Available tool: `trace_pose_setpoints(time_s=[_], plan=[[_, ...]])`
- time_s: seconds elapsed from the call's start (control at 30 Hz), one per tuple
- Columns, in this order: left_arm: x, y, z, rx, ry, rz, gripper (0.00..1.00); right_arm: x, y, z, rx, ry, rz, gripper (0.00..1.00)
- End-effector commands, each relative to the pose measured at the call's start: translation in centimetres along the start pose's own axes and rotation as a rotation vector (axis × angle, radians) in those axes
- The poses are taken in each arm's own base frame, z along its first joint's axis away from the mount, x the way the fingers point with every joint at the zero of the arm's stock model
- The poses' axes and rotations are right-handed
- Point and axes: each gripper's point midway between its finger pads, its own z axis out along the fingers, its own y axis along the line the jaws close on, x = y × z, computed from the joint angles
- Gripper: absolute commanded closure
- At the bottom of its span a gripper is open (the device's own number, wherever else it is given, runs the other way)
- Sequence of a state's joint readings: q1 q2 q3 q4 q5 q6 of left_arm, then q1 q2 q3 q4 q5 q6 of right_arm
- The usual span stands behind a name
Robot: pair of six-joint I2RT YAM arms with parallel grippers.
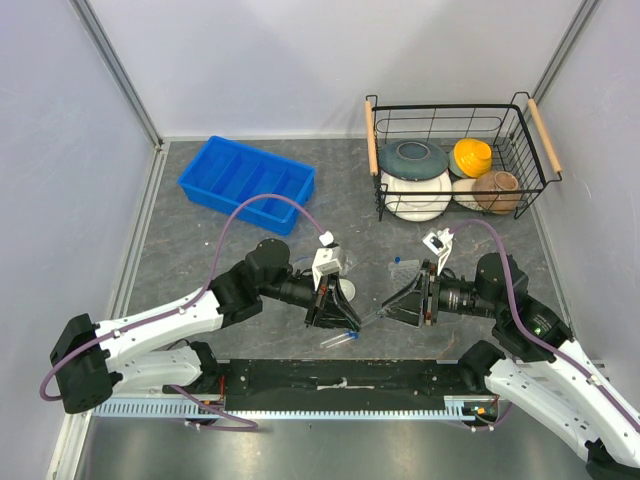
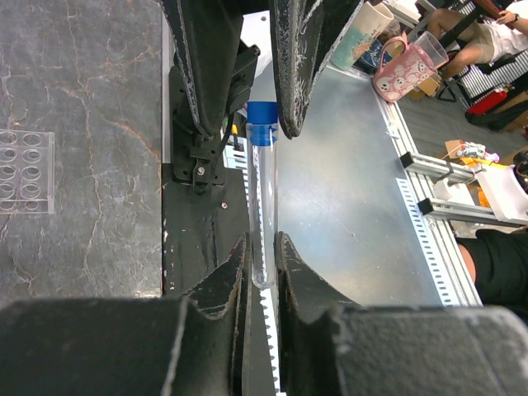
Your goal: Organize the chemistry lab equipment
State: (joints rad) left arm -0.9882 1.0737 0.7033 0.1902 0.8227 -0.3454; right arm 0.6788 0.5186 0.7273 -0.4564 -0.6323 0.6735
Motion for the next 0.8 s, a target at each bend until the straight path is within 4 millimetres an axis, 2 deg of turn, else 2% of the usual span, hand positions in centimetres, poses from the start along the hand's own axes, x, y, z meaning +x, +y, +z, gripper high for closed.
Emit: trace_pose_setpoints(time_s=[0.0, 0.27, 0.5, 0.67, 0.77], plan=[[-0.8, -0.6, 0.0, 0.04, -0.02, 0.01, 0.98, -0.6, 1.0, 0.0, -0.043, -0.026, -0.016, 0.55], [-0.7, -0.4, 0.1, 0.038, -0.021, 0.003, 0.98, -0.8, 1.1, 0.2, -0.055, -0.03, -0.015, 0.61], [-0.8, 0.0, 0.2, 0.03, -0.024, 0.0, 0.98, -0.7, 1.1, 0.1, -0.058, -0.029, -0.005, 0.75], [-0.9, 0.2, 0.1, 0.024, -0.027, -0.001, 0.98, -0.4, 0.9, 0.2, -0.055, -0.027, -0.001, 0.76], [-1.0, 0.5, 0.0, 0.015, -0.031, -0.006, 0.98, -0.4, 0.7, 0.2, -0.048, -0.029, 0.002, 0.88]])
